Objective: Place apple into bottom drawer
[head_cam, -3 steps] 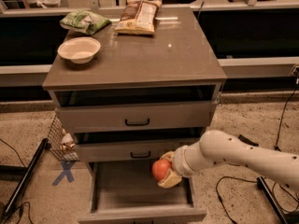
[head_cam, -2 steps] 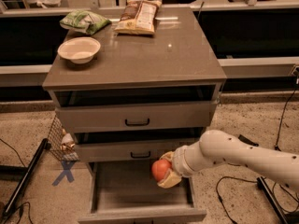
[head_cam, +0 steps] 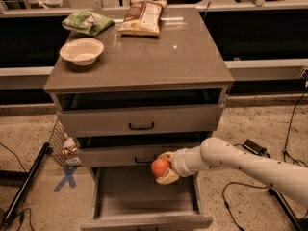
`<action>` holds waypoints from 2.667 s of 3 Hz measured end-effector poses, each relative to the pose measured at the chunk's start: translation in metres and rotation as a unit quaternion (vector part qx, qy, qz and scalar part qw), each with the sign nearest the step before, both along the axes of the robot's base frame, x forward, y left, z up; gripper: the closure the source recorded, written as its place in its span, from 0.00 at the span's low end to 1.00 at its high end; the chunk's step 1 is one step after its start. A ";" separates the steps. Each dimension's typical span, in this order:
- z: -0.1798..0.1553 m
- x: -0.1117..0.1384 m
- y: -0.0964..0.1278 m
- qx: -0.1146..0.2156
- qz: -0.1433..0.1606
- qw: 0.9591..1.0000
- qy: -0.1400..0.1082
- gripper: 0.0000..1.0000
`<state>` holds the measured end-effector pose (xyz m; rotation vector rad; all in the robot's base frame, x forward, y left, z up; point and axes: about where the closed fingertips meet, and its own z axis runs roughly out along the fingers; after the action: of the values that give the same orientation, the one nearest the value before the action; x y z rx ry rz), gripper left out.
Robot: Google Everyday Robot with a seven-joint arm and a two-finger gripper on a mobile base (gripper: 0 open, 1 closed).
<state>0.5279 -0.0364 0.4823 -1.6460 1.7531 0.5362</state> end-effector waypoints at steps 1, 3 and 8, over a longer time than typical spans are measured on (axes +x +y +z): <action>-0.064 0.032 0.017 0.024 0.019 0.999 -0.009 1.00; -0.246 0.009 0.032 0.065 0.048 0.991 0.109 0.98; -0.289 0.011 0.037 0.191 -0.057 0.969 0.146 0.00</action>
Offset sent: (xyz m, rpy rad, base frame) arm 0.0080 0.0454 -0.2961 0.1490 0.2631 0.1294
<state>0.5392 0.0002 0.1934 -1.2366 1.7955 1.0346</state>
